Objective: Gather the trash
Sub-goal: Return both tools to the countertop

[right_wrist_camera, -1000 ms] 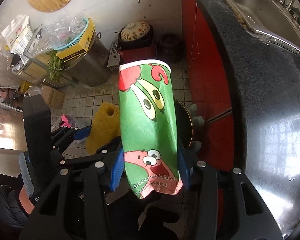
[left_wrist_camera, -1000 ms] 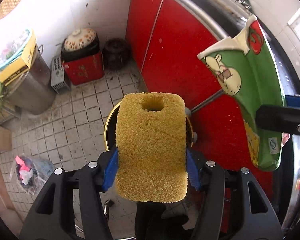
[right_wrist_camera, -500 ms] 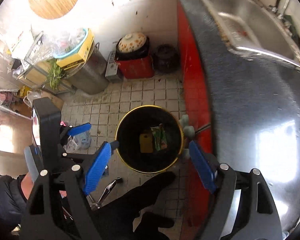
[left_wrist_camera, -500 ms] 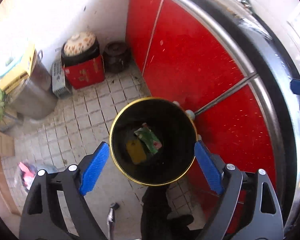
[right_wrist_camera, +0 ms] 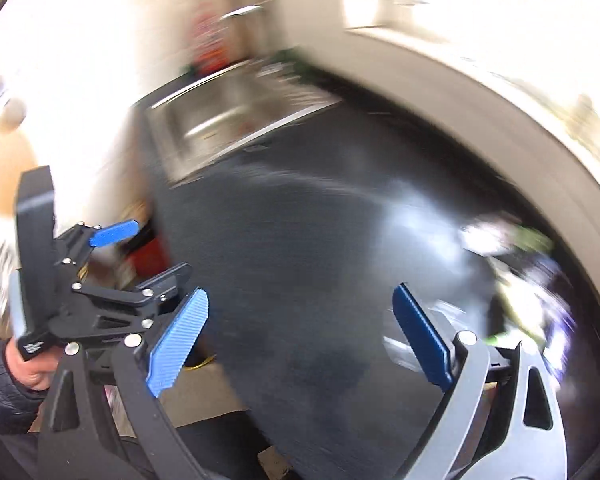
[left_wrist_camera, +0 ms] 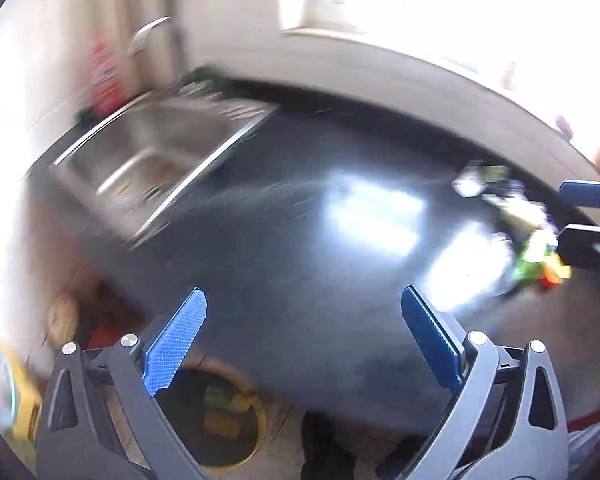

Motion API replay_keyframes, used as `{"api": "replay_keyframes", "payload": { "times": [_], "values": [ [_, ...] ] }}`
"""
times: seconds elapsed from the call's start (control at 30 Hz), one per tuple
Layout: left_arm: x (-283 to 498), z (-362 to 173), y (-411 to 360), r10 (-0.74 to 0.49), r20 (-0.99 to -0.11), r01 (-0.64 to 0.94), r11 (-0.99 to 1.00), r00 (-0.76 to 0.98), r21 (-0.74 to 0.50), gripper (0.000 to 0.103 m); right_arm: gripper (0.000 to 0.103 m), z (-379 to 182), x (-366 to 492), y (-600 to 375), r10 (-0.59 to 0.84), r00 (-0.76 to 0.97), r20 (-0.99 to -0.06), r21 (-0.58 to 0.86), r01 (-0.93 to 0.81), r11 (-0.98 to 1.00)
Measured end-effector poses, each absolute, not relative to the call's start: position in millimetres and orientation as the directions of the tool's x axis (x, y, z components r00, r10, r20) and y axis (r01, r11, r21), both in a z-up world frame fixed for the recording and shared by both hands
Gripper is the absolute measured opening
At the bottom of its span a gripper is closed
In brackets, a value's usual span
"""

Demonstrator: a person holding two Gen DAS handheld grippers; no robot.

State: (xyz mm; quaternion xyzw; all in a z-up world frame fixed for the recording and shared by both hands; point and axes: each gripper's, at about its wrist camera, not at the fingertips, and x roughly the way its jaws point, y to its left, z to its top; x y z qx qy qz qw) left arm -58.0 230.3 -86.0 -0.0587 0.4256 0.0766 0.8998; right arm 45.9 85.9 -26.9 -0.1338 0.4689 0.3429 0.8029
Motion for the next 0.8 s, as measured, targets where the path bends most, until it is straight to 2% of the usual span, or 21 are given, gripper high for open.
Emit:
{"api": "replay_keyframes", "payload": {
  "times": [0.13, 0.3, 0.5, 0.8],
  "values": [
    [-2.1, -67.9, 144.1, -0.076, -0.771, 0.037, 0.997, 0.632, -0.068, 0.095, 0.09, -9.7, 66.6, -20.2, 0.345, 0.449, -0.824, 0.105, -0.478, 0.872],
    [23.9, -59.7, 52.5, -0.194, -0.785, 0.232, 0.97, 0.588, -0.067, 0.095, 0.09, -2.8, 70.7, -136.7, 0.23, 0.531, -0.816, 0.117, -0.239, 0.964],
    [33.8, -69.2, 2.5, -0.2, -0.821, 0.339, 0.941, 0.535, -0.008, 0.095, 0.09, -18.2, 59.3, -208.5, 0.185, 0.539, -0.821, 0.149, -0.11, 0.983],
    [41.1, -100.3, 19.4, -0.133, -0.868, 0.328, 0.944, 0.479, 0.037, 0.095, 0.09, -41.8, 78.9, -213.8, 0.174, 0.499, -0.849, 0.153, -0.082, 0.985]
  ]
}}
